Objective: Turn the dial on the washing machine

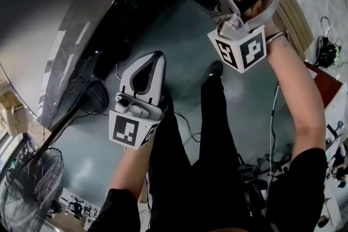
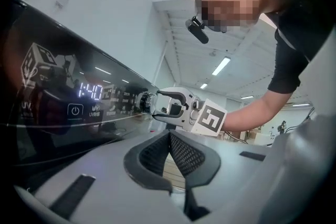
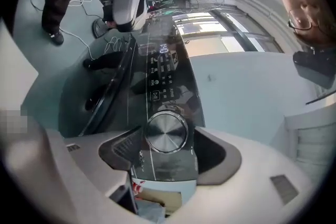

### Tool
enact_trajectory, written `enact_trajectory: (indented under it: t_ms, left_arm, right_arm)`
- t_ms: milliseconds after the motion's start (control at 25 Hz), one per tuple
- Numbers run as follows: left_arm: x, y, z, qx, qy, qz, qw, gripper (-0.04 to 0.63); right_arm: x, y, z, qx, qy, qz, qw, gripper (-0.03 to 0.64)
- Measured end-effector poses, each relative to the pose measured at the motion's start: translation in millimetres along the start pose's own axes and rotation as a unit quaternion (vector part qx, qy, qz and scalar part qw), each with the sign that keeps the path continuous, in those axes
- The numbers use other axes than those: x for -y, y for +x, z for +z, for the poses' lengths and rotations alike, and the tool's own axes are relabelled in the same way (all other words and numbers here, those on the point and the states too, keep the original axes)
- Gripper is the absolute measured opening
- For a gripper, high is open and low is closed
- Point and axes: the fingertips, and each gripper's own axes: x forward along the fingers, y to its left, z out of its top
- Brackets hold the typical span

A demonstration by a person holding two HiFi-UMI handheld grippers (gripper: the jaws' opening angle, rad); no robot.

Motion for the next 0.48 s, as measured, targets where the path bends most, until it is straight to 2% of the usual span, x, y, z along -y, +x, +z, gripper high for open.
enact_trajectory:
  t_ms: [320, 480]
  left_arm:
    - [5.7, 8.1, -14.6, -0.001, -0.016, -0.013, 0.9998, 0.015]
    - [4.7, 8.2, -16.5, -0.002, -0.002, -0.004, 1.0000, 0.015]
  right_arm:
    - [-9.9, 12.2, -10.0, -0.011, -0.019, -0.012, 1.000, 0.287]
    - [-8.3, 13.5, -14.2, -0.013, -0.010, -0.016, 1.000, 0.285]
